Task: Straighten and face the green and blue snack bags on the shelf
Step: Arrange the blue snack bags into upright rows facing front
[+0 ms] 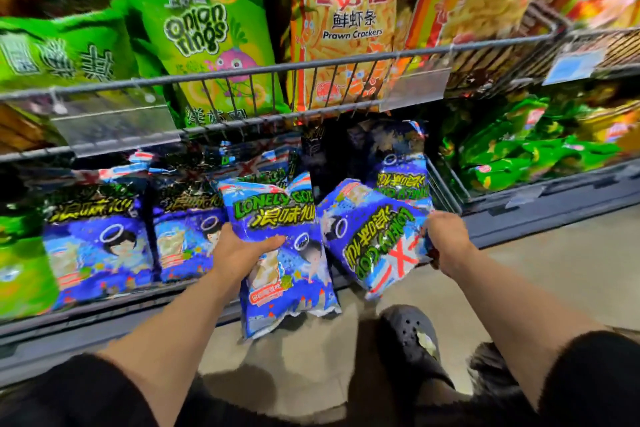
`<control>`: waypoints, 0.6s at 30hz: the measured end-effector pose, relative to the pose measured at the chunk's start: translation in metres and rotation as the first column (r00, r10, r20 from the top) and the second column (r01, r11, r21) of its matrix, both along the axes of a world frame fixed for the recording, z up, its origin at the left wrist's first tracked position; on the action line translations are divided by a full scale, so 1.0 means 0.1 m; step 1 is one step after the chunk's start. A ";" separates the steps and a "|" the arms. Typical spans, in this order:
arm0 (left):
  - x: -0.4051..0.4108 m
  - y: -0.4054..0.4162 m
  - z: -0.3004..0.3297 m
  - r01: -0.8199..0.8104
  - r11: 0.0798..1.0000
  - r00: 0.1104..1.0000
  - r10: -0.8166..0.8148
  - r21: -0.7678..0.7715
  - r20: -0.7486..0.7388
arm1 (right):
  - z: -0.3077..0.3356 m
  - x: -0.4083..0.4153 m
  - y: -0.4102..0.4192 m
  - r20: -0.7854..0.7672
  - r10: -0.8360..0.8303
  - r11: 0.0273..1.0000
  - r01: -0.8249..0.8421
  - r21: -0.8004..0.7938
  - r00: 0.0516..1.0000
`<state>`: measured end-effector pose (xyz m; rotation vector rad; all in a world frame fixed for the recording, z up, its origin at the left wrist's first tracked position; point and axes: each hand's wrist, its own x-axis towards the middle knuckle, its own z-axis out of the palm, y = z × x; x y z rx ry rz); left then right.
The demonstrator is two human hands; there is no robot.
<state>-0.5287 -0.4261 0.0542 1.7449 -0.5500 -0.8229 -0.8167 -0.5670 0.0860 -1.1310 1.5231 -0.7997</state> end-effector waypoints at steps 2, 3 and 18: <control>-0.06 0.00 -0.02 0.034 0.999 0.999 -0.033 0.008 -0.011 | -0.08 0.04 0.01 -0.094 0.033 0.998 -0.038 -0.048 0.995; -0.07 0.00 -0.05 0.045 0.999 0.999 -0.046 -0.015 -0.022 | -0.11 0.06 0.02 -0.134 0.051 0.996 -0.061 -0.066 0.990; -0.08 -0.10 -0.14 0.060 0.998 0.998 -0.061 -0.026 -0.026 | -0.01 0.06 0.11 0.112 0.260 0.916 -0.281 0.287 0.959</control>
